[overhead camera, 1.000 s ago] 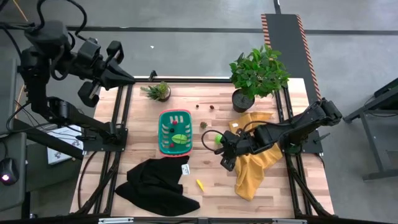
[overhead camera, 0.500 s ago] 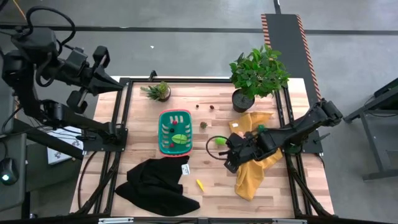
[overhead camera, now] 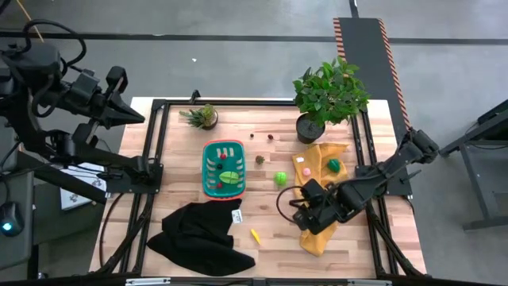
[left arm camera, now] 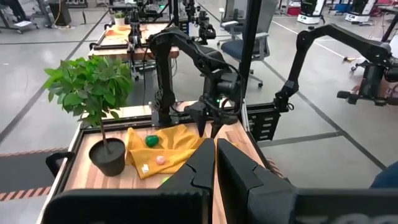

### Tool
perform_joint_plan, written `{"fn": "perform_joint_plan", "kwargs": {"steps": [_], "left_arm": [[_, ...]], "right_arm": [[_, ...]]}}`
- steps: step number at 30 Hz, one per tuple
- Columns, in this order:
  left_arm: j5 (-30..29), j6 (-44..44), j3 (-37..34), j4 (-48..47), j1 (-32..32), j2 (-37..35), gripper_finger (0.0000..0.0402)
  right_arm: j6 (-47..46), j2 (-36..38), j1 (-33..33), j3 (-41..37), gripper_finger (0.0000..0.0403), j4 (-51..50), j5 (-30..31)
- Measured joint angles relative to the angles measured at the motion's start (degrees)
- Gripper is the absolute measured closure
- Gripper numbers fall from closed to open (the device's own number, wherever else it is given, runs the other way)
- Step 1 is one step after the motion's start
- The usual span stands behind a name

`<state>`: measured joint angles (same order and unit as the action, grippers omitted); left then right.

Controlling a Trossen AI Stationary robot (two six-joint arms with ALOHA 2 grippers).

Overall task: Pick and placing Produce into tupperware
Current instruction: Put the pink peach in the green basket

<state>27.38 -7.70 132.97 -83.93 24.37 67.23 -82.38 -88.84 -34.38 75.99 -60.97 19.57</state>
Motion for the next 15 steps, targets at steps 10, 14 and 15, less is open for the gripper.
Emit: {"fn": "perform_joint_plan", "kwargs": {"steps": [10,14,15], "left_arm": [[0.0,-3.1,0.0,-6.19,0.0,-0.79,0.0395],[0.71,-4.11,0.0,-6.15,-0.01,-0.91,0.0395],[0.71,-4.09,0.0,-6.15,0.01,-1.07,0.0395]], "right_arm": [[-4.4,0.0,0.77,0.0,0.0205,14.19,-4.15],[3.01,-0.02,5.23,0.0,0.0206,25.37,-9.08],[5.1,-0.02,6.56,0.01,0.0206,27.52,-9.93]]}}
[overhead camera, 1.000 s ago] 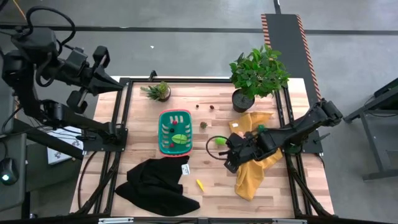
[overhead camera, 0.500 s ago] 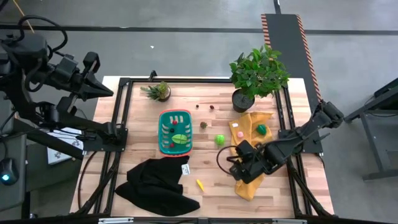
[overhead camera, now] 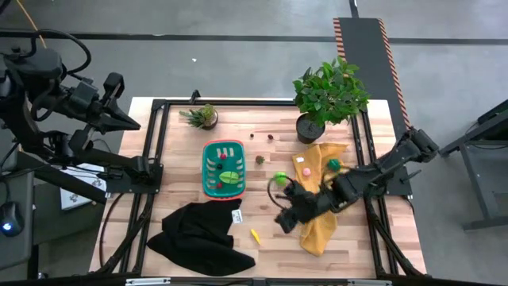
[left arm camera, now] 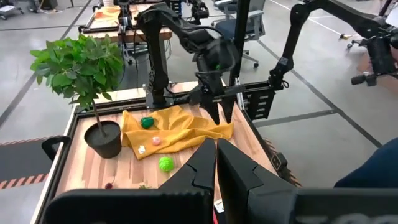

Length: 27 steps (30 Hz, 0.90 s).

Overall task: Pick and placing Produce into tupperware
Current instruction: Put the pink peach in the green basket

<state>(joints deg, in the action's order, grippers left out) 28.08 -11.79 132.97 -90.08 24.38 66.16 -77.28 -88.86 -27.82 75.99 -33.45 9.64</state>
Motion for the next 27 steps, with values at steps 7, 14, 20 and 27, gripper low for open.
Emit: {"fn": "perform_joint_plan", "kwargs": {"steps": [7,14,20,27], "left_arm": [[-0.25,0.0,0.0,0.02,-0.02,-0.94,0.0395],[-0.33,0.02,-0.02,0.04,-0.01,-2.26,0.0395],[-0.71,0.04,0.0,0.07,-0.02,-2.88,0.0395],[-0.75,0.04,-0.02,0.07,-0.02,-2.96,0.0395]], "right_arm": [[13.36,0.0,9.39,0.02,0.0216,4.31,-3.41],[17.81,0.04,12.21,0.02,0.0224,-6.64,-4.19],[19.48,1.88,12.16,0.02,0.0224,-11.83,-4.22],[19.36,7.38,12.13,0.02,0.0224,-20.36,-1.67]]}}
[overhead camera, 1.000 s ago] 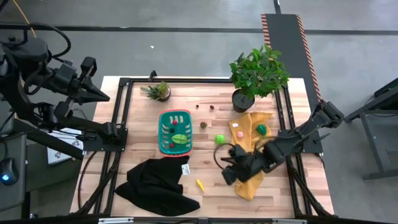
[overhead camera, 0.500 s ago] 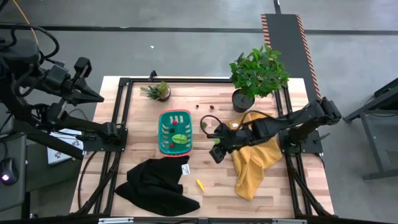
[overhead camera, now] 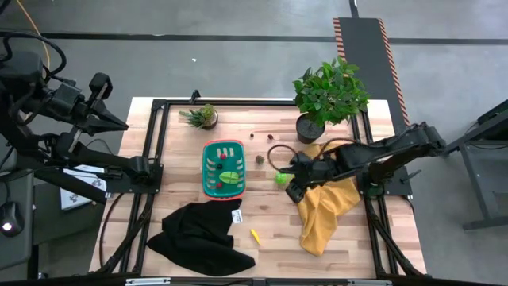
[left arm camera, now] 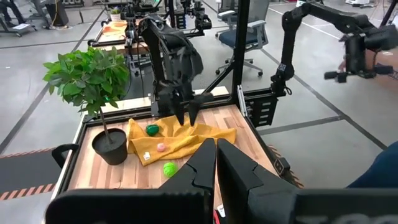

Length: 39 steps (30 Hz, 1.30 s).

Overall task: Pick and placing Produce into tupperware
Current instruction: Put the pink peach in the green basket

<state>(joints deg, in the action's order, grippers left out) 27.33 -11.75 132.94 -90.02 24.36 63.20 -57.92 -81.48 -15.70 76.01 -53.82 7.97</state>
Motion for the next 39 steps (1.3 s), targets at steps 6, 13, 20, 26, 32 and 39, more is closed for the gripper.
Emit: {"fn": "perform_joint_plan", "kwargs": {"steps": [6,13,20,26,32,39], "left_arm": [[-3.82,0.08,0.0,0.0,0.0,0.04,0.0395],[-4.89,1.41,0.0,0.0,0.01,0.04,0.0395],[-5.99,3.57,0.0,0.0,0.0,0.04,0.0395],[-8.75,5.28,0.0,0.0,0.0,0.04,0.0395],[-10.05,6.61,0.0,0.01,0.01,0.04,0.0395],[-10.16,6.58,0.0,0.0,0.0,0.04,0.0395]], "right_arm": [[-3.46,9.74,-1.77,0.0,0.0224,-8.65,7.9],[-13.24,23.79,-9.6,-7.14,0.0226,-6.96,24.22],[-19.91,27.55,-12.2,-22.96,0.0239,2.89,22.9],[-24.7,27.46,-12.32,-32.24,0.024,8.26,22.36],[-37.26,27.44,-11.38,-37.59,0.024,8.15,19.62],[-39.26,23.66,-8.5,-38.05,0.024,8.39,16.55]]}}
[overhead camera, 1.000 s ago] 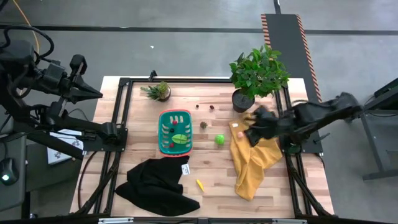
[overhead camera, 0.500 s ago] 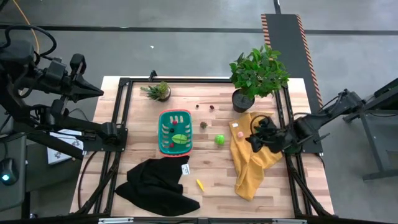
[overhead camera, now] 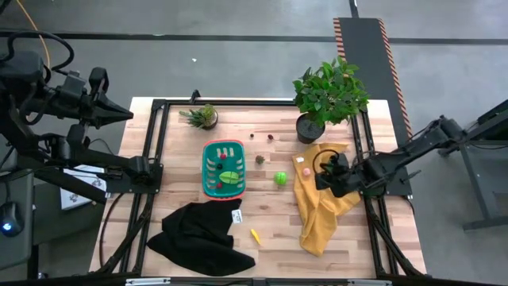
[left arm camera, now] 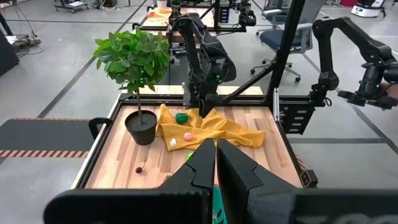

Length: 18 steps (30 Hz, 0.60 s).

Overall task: Pick and placing Produce into tupperware
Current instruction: Put the pink peach in the green basket

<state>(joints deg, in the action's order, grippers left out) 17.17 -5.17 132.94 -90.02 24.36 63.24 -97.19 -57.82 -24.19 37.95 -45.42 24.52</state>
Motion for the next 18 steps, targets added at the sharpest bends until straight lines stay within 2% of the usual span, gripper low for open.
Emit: {"fn": "perform_joint_plan", "kwargs": {"steps": [4,11,18], "left_arm": [[-0.31,-0.02,0.0,0.0,0.01,0.0,0.0395],[-0.35,-0.02,0.0,0.0,0.02,0.0,0.0395],[-0.39,-0.09,0.0,0.0,0.0,0.0,0.0395]], "right_arm": [[0.85,-4.18,2.49,0.0,0.024,0.04,-2.36],[3.23,-10.52,6.77,0.0,0.024,4.85,-2.95],[4.71,-13.55,10.15,0.0,0.024,7.13,-3.63]]}}
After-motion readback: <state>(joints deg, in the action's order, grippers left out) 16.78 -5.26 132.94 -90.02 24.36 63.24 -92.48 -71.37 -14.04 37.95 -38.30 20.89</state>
